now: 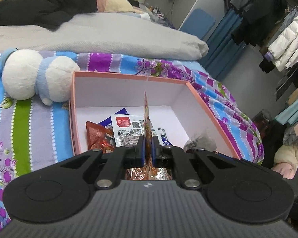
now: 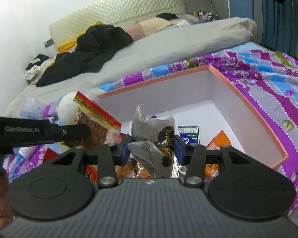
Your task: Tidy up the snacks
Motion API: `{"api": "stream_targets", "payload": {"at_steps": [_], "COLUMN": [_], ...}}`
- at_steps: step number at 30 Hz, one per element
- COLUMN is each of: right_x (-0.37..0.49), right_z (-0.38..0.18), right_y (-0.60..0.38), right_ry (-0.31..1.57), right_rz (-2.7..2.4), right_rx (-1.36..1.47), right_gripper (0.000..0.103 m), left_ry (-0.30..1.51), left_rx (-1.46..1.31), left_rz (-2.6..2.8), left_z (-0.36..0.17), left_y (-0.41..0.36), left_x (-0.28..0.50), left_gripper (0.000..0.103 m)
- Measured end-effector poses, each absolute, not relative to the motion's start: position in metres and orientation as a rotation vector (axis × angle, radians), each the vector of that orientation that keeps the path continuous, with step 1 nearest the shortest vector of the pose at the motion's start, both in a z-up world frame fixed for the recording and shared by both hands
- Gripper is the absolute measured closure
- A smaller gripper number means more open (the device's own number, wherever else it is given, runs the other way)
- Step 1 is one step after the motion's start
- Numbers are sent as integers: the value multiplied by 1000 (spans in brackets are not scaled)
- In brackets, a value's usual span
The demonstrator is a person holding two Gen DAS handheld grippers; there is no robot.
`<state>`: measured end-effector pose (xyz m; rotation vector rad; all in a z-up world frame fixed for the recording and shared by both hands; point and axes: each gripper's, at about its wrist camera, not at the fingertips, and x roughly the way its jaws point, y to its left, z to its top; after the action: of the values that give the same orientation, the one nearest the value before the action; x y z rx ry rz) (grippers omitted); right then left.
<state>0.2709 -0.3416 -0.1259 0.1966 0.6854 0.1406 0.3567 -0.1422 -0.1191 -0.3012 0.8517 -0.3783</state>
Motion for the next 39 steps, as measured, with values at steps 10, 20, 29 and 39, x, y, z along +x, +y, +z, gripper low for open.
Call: {"api": "stream_targets", "payload": {"at_steps": [10, 20, 29, 39], "right_x": [301, 283, 238, 175], "right_z": [-153, -125, -81, -42], "right_y": [-346, -344, -331, -321], "right_ry": [771, 702, 604, 494], "right_rz": [127, 127, 148, 151], "right_rx": [214, 201, 196, 201], "right_gripper": [45, 31, 31, 31], "left_ry": [900, 787, 690, 598], "left_rx": [-288, -248, -242, -232], "left_rz": [-374, -368, -365, -367], "left_z": [-135, -90, -41, -1], "left_y": [-149, -132, -109, -89], "left_x": [375, 342, 282, 205], "left_gripper": [62, 44, 44, 44]}}
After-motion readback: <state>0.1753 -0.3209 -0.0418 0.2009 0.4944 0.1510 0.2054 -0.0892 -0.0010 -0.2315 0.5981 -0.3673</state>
